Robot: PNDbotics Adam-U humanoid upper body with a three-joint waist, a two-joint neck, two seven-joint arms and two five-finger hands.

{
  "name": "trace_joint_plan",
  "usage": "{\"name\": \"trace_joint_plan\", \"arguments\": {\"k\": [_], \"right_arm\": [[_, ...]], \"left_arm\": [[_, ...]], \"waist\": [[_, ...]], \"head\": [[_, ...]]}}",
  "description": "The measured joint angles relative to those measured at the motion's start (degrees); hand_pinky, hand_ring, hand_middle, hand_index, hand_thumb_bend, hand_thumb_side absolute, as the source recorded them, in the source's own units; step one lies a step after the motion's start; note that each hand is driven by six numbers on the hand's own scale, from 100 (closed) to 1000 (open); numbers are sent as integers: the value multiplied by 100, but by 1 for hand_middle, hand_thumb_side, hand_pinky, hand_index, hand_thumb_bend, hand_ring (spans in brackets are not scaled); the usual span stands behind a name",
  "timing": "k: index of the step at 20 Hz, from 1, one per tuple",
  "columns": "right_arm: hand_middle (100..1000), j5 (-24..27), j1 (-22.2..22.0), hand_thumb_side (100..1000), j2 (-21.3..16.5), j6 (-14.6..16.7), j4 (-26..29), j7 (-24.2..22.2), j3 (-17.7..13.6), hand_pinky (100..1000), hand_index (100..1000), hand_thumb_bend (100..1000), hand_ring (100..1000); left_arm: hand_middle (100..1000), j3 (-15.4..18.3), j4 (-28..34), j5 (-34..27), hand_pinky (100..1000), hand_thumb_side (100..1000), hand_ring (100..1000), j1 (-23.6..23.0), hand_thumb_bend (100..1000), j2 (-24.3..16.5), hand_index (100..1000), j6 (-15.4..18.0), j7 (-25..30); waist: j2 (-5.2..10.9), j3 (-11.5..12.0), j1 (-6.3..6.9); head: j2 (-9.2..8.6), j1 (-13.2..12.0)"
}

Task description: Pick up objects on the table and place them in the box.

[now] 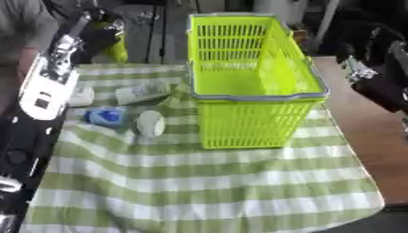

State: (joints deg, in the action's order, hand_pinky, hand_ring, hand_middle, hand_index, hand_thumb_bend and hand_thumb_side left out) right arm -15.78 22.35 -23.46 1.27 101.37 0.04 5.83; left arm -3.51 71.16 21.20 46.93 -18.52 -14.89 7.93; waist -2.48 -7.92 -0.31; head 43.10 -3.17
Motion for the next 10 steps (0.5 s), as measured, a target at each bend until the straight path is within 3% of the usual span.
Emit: {"name": "trace_joint_plan", "arguments": {"k": [10], "right_arm": [[703, 22, 86, 582, 54, 21, 0, -99, 87, 620, 856, 268, 574]], "left_arm": [[540, -472, -919, -417, 100, 571, 667, 471, 100, 553, 730, 706, -454]], "waist": [[0, -252, 10]], "head": [[-59, -183]]}}
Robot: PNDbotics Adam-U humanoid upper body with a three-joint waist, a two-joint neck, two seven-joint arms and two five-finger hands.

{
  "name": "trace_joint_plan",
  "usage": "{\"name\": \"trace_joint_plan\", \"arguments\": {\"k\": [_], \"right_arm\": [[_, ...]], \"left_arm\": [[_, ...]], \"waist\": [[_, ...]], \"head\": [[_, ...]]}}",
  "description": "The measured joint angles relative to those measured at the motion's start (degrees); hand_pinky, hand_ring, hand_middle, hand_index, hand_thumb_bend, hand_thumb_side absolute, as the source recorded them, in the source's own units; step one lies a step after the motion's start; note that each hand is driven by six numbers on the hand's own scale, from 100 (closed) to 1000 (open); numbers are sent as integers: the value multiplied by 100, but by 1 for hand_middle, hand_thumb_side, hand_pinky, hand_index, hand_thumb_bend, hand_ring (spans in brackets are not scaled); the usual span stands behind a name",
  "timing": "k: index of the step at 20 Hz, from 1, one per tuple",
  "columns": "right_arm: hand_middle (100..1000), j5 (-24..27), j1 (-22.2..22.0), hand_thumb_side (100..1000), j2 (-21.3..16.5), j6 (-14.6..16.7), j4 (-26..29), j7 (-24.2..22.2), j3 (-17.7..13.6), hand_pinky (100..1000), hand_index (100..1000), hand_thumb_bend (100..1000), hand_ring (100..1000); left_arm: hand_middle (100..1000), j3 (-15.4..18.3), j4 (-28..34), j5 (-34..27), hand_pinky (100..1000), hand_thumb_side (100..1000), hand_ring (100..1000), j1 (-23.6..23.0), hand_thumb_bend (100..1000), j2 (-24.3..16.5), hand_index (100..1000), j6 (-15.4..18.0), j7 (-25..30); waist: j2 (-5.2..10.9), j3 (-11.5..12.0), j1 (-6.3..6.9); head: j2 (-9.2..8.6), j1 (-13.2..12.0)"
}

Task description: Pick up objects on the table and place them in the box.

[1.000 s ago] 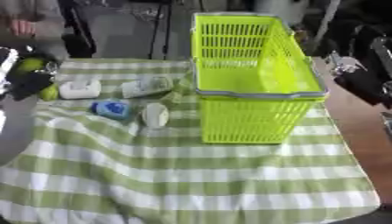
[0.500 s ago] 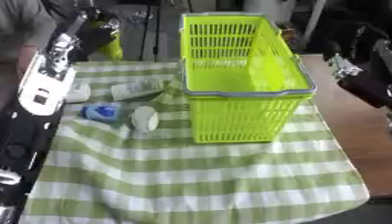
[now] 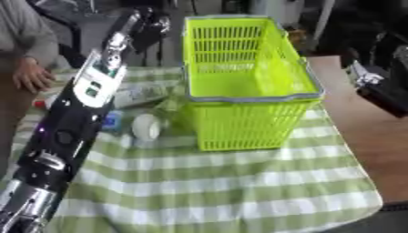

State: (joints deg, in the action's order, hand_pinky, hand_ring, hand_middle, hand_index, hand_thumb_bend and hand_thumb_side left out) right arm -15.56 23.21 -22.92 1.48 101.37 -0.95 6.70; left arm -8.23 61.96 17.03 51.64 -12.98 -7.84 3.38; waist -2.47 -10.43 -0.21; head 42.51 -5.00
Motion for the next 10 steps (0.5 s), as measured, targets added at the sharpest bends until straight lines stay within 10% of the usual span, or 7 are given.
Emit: {"name": "trace_joint_plan", "arguments": {"k": [8, 10], "right_arm": [[703, 0, -2, 581, 1, 0, 0, -2, 6, 619, 856, 269, 573], [703, 0, -6, 581, 1, -1, -1, 1, 3, 619, 856, 270, 573]], "left_arm": [[612, -159, 100, 207, 171, 577, 743, -27, 111, 6, 783, 268, 152], [729, -186, 317, 428, 457, 751, 884, -125, 439, -131, 845, 351, 324]], "waist": [[0, -5, 18], [0, 31, 28]], "head": [[-38, 5], [-42, 33]]}}
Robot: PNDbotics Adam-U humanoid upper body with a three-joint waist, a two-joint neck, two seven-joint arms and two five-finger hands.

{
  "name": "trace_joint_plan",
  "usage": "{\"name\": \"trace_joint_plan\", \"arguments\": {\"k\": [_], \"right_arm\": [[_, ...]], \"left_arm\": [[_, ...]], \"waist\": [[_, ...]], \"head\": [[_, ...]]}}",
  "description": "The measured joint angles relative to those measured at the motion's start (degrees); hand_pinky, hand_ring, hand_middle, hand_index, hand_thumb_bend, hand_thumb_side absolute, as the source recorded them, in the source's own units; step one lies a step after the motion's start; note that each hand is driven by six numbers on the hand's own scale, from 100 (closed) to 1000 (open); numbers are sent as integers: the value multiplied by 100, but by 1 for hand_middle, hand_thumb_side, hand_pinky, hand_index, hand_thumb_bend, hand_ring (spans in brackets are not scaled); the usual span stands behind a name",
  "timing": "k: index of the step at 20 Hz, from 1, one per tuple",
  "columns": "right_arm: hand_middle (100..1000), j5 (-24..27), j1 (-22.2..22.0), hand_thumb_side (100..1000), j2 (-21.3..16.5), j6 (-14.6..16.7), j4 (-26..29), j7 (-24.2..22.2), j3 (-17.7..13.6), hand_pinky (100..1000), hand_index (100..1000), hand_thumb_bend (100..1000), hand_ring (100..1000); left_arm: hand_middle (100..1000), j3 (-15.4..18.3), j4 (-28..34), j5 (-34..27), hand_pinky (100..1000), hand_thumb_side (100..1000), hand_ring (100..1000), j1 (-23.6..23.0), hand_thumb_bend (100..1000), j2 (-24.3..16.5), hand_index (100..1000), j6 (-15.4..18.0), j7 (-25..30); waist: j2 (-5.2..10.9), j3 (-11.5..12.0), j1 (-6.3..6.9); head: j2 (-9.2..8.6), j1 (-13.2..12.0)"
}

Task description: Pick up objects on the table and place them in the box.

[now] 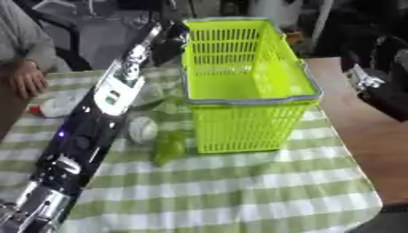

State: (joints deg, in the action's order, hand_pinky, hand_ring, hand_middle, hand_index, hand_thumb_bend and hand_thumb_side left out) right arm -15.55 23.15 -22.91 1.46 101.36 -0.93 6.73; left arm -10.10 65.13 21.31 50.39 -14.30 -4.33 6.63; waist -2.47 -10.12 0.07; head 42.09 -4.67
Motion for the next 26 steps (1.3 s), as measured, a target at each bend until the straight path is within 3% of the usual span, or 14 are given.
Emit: {"name": "trace_joint_plan", "arguments": {"k": [1, 10, 16, 17, 18, 22, 24, 25, 26], "right_arm": [[703, 0, -4, 581, 0, -1, 0, 3, -4, 619, 856, 269, 573], [703, -1, -81, 581, -4, -26, -3, 76, -74, 619, 857, 269, 573], [703, -1, -101, 581, -6, -37, -3, 90, -104, 619, 856, 270, 573], [703, -1, -102, 586, -6, -37, -3, 91, -104, 619, 857, 278, 573], [702, -1, -102, 581, -6, -37, -3, 91, -104, 619, 856, 269, 573], [702, -1, -102, 581, -6, -39, -3, 92, -104, 619, 856, 269, 573], [702, -1, -102, 581, -6, -45, -3, 99, -104, 619, 856, 268, 573], [702, -1, -102, 581, -6, -47, -3, 100, -105, 619, 856, 268, 573], [702, -1, -102, 581, -7, -48, -3, 102, -106, 619, 856, 268, 572]], "left_arm": [[737, 2, 222, 163, 534, 775, 909, -111, 496, -127, 844, 69, 136], [732, 505, 2721, 1598, 633, 778, 873, -1842, 633, -1408, 797, 187, 1322], [710, 703, 3364, 2155, 633, 794, 861, -2521, 644, -1687, 809, 222, 1818], [709, 710, 3391, 2215, 632, 757, 859, -2589, 742, -1697, 808, 213, 1834], [704, 710, 3408, 2260, 630, 800, 860, -2631, 614, -1697, 807, 215, 1840], [709, 717, 3575, 2079, 623, 870, 901, -2828, 417, -1657, 825, 323, 1627], [707, 780, 3738, 1637, 616, 916, 915, -2984, 365, -1578, 829, 455, 1322], [690, 827, 3821, 1362, 589, 992, 922, -3068, 333, -1541, 829, 527, 1141], [680, 886, 3917, 1054, 573, 1000, 920, -3154, 349, -1496, 826, 602, 933]], "waist": [[0, 31, 3], [1, 275, -61], [0, 365, -75], [0, 370, -87], [0, 372, -93], [-1, 394, -109], [-3, 421, -120], [-4, 426, -120], [-4, 434, -119]], "head": [[-1, 28], [-3, 220], [0, 275], [1, 285], [1, 290], [3, 297], [5, 299], [7, 302], [8, 309]]}}
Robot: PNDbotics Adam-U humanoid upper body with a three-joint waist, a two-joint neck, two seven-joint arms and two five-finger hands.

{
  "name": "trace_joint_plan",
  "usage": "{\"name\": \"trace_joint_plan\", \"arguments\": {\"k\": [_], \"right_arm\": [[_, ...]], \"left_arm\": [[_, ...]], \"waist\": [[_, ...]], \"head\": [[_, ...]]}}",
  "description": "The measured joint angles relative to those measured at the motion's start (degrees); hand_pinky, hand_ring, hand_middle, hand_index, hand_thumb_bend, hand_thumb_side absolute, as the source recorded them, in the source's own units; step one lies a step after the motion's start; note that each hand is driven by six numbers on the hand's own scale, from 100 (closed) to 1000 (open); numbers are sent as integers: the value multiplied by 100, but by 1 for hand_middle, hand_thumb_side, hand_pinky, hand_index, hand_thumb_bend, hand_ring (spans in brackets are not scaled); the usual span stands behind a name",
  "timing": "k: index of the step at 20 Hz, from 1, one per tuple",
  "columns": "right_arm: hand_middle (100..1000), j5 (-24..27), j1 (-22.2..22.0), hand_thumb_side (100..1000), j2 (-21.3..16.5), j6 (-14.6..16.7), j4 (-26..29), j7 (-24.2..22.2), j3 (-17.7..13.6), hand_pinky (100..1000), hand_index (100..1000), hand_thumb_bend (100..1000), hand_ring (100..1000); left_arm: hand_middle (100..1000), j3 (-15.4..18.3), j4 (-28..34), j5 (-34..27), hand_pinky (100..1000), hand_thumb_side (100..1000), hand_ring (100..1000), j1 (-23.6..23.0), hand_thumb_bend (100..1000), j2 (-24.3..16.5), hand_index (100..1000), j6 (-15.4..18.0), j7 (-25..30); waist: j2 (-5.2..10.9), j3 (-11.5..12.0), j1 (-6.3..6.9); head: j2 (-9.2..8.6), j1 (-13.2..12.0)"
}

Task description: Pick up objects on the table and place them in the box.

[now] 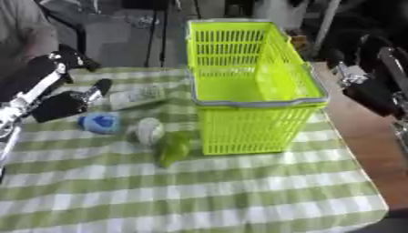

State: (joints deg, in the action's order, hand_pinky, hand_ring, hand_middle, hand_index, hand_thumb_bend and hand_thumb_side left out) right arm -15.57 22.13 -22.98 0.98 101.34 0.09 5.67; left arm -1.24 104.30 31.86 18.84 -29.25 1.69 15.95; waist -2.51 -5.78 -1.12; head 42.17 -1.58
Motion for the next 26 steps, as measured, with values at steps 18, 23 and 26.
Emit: {"name": "trace_joint_plan", "arguments": {"k": [18, 23, 26], "right_arm": [[702, -1, -48, 581, -1, -1, -1, 41, -34, 619, 857, 270, 572], [702, -4, -48, 581, -1, -1, -1, 42, -35, 619, 857, 271, 572], [702, -8, -49, 582, -1, -1, -2, 42, -35, 619, 857, 271, 572]], "left_arm": [[662, 989, 597, -2920, 541, 1000, 911, -1056, 334, 608, 830, 289, -1985], [664, 1045, 597, -2806, 539, 1000, 912, -1089, 336, 641, 829, 216, -1945], [664, 1069, 597, -2737, 538, 1000, 911, -1107, 336, 660, 830, 184, -1914]], "waist": [[2, 199, 14], [6, 223, 31], [6, 226, 33]], "head": [[9, 61], [10, 71], [19, 75]]}}
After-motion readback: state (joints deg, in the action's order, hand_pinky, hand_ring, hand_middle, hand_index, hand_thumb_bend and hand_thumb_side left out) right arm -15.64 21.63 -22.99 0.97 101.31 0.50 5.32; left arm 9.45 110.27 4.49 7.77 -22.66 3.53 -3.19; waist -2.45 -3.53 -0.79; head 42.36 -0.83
